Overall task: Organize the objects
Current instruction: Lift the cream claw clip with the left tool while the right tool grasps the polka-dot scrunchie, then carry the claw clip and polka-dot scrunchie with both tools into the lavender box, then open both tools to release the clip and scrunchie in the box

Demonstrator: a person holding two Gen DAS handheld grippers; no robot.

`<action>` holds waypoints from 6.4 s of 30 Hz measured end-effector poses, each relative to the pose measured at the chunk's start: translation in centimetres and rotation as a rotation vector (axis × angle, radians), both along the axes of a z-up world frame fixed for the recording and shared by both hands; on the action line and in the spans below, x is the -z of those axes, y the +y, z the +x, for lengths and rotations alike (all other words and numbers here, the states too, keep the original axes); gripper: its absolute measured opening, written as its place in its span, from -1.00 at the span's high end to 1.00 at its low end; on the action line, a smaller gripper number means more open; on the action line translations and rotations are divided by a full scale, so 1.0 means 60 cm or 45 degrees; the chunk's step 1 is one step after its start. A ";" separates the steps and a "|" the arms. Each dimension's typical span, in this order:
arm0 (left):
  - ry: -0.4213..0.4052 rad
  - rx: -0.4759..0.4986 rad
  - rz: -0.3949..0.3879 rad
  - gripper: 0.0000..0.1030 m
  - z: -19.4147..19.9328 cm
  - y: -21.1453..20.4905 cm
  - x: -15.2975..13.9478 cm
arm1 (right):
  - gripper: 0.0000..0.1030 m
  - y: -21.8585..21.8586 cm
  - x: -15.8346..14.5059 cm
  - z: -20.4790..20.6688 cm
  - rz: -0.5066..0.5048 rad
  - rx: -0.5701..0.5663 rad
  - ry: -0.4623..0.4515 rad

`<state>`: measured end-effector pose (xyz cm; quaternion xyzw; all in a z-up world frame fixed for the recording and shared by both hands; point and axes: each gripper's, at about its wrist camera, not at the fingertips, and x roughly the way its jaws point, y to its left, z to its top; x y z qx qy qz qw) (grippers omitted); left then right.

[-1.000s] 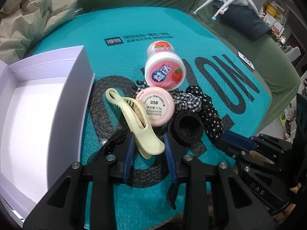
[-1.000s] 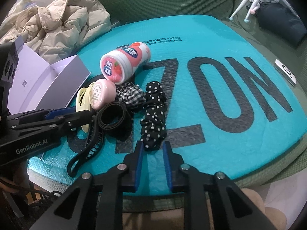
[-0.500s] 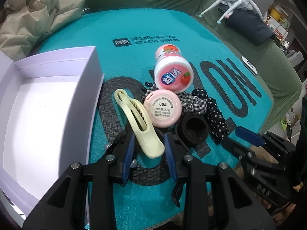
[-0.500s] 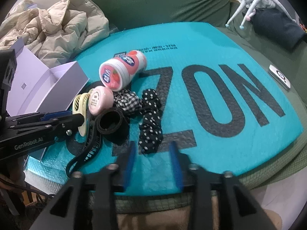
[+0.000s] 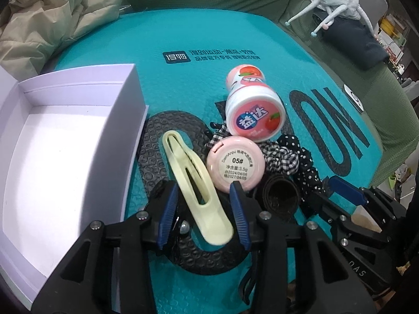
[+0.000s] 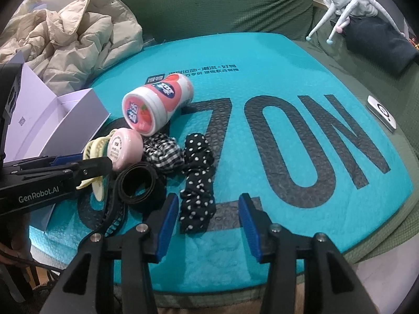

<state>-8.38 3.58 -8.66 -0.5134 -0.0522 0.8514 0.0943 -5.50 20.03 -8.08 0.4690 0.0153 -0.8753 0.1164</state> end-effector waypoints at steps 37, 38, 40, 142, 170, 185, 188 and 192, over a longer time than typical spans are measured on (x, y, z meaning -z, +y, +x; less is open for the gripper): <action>-0.017 0.078 0.069 0.55 -0.006 0.022 -0.007 | 0.67 0.056 0.003 0.010 -0.091 0.039 0.015; -0.008 0.082 0.069 0.55 -0.004 0.024 -0.012 | 0.67 0.058 0.001 0.012 -0.092 0.042 0.019; 0.004 0.094 0.068 0.55 0.000 0.027 -0.020 | 0.67 0.060 -0.004 0.016 -0.101 0.047 0.025; 0.094 -0.317 -0.196 0.55 0.028 -0.312 -0.071 | 0.67 -0.383 -0.096 -0.023 -0.032 -0.811 0.071; 0.010 -0.272 -0.226 0.55 -0.054 -0.319 -0.022 | 0.67 -0.445 -0.047 -0.101 -0.019 -0.815 -0.031; -0.091 -0.276 -0.198 0.55 -0.063 -0.324 0.011 | 0.67 -0.456 -0.017 -0.110 0.024 -0.829 -0.086; -0.105 -0.288 -0.198 0.55 -0.064 -0.325 0.016 | 0.66 -0.458 -0.014 -0.110 0.027 -0.834 -0.094; -0.114 -0.302 -0.191 0.55 -0.064 -0.326 0.019 | 0.65 -0.459 -0.013 -0.108 0.024 -0.834 -0.101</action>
